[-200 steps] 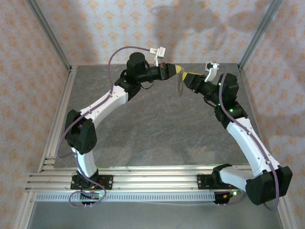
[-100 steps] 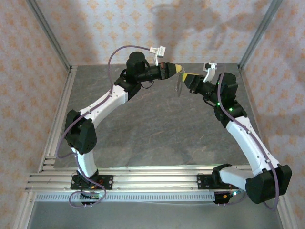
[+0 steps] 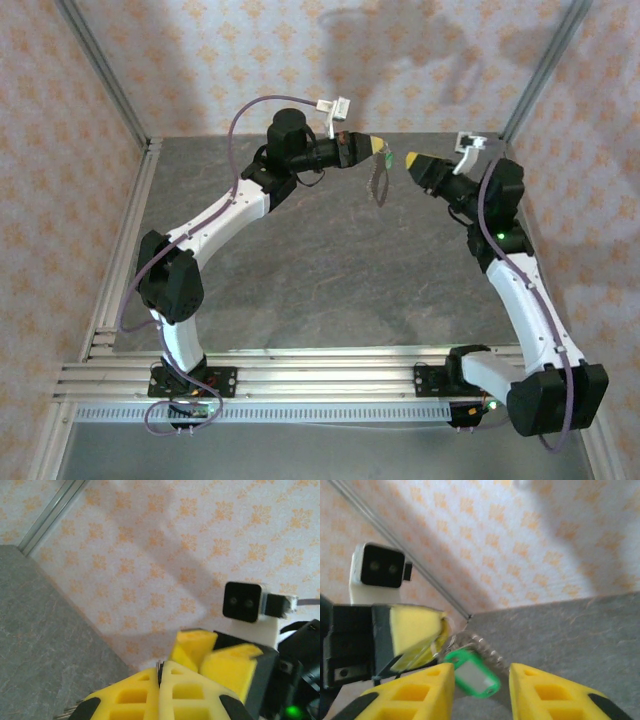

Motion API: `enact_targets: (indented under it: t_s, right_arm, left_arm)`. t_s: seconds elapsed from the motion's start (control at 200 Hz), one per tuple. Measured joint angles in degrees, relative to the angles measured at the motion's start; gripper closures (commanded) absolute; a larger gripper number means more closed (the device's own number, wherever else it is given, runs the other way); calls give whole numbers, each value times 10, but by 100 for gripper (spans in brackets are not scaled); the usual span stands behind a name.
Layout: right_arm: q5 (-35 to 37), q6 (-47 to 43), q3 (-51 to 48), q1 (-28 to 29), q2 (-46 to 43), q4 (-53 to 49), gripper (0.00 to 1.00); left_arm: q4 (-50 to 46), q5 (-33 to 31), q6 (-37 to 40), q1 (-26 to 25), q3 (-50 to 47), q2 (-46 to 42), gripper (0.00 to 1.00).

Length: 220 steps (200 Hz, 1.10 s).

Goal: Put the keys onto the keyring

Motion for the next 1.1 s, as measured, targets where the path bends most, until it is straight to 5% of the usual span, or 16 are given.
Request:
enact_targets:
  t_s: [0.47, 1.101]
  right_arm:
    - [-162, 209, -2, -19, 135, 256, 53]
    - [-203, 312, -22, -17, 150, 412, 65]
  left_arm:
    - [22, 42, -22, 0, 8, 1, 100]
    - [66, 51, -67, 0, 34, 14, 100]
